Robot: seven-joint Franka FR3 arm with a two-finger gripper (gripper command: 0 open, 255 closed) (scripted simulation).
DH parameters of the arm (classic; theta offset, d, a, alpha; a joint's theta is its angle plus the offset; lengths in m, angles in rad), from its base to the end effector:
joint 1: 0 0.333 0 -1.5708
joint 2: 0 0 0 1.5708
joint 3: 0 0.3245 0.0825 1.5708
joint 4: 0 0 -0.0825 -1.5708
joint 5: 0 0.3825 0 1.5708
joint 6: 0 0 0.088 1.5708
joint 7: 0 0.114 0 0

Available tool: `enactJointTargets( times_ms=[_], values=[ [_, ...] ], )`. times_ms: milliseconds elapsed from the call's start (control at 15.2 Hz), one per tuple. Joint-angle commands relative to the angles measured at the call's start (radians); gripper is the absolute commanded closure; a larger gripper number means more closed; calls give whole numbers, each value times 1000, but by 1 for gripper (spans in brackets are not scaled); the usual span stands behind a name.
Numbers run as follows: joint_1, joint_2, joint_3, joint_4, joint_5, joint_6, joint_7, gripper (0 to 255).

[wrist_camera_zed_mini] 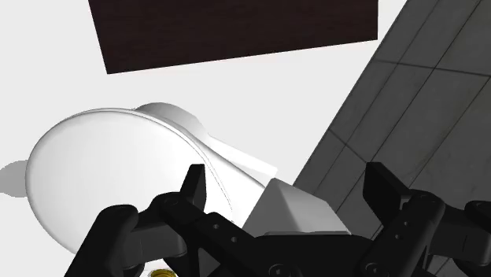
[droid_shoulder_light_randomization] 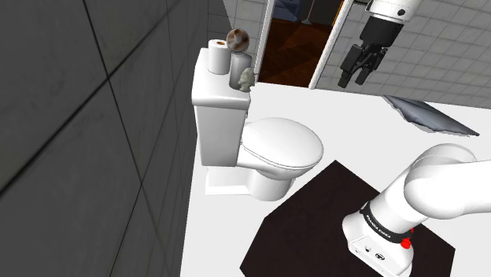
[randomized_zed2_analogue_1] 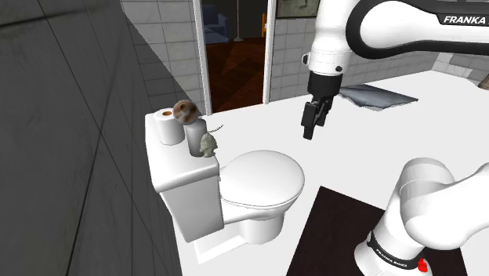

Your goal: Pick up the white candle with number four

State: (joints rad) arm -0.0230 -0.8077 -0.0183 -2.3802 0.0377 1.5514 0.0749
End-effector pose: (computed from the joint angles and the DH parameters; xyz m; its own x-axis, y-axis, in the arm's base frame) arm 0.2906 -0.0093 0.5830 0.9937 -0.1092 -0.0249 -0.1103 -0.9927 -0.0492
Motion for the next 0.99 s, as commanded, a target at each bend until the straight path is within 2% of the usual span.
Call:
enactJointTargets(
  times_ms=[0,462,924],
  values=[
    [0,0,0,0,0,0,0,0],
    [25,244,8,105,-24,181,-60,0],
    [44,490,22,269,-49,307,-109,0]
  ],
)
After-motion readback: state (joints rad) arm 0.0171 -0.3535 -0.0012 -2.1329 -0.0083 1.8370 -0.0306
